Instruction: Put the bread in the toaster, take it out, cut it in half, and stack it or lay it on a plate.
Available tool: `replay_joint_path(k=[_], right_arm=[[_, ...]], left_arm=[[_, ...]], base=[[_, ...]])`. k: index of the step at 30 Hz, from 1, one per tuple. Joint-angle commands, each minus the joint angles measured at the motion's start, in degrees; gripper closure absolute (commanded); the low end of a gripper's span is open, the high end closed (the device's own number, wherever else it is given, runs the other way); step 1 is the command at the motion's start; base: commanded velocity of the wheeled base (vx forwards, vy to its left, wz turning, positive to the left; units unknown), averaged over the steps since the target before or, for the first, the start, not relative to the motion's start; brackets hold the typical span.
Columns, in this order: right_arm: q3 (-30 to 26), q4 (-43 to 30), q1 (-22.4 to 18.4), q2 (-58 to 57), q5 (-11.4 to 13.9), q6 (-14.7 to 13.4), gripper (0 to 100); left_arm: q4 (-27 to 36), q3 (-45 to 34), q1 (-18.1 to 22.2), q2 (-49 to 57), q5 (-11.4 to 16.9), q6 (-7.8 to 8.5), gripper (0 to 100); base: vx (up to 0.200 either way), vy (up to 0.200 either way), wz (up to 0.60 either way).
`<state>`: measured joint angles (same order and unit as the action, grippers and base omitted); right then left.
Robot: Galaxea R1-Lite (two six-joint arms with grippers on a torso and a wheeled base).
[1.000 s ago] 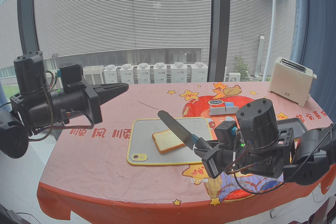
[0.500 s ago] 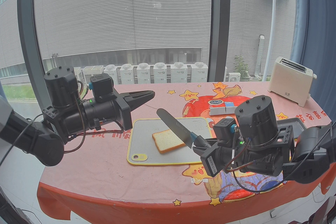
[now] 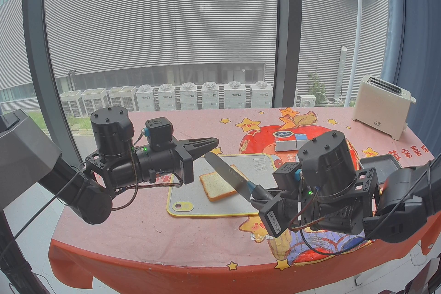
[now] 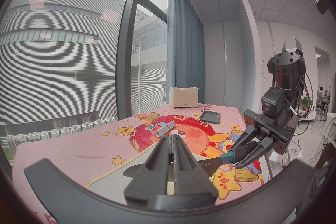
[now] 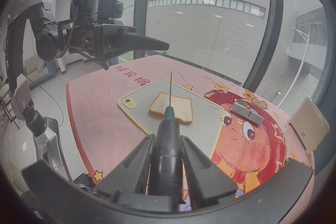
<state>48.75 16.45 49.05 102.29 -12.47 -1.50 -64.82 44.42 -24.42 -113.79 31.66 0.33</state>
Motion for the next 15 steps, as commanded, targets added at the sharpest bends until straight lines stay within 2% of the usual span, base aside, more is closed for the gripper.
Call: replay_joint_path(k=[1,4,9,15], right_arm=[[0.03,-0.01,0.16,1.07,-0.01,0.01,100],[0.03,0.08,0.16,1.16,-0.19,0.01,100],[0.47,-0.27,0.16,1.24,-0.19,0.09,100],[0.56,-0.27,0.25,1.68,-0.19,0.18,100]], left_arm=[[-0.05,0.49,-0.72,-1.17,-0.11,0.11,100],[-0.22,1.19,-1.6,-2.76,-0.19,0.2,100],[-3.12,1.37,-2.65,-4.6,-2.13,0.02,100],[-4.62,1.46,-3.53,-7.33,-2.66,0.11,100]], base=[[0.0,0.0,0.0],[0.0,0.0,0.0],[0.0,0.0,0.0],[0.0,0.0,0.0]])
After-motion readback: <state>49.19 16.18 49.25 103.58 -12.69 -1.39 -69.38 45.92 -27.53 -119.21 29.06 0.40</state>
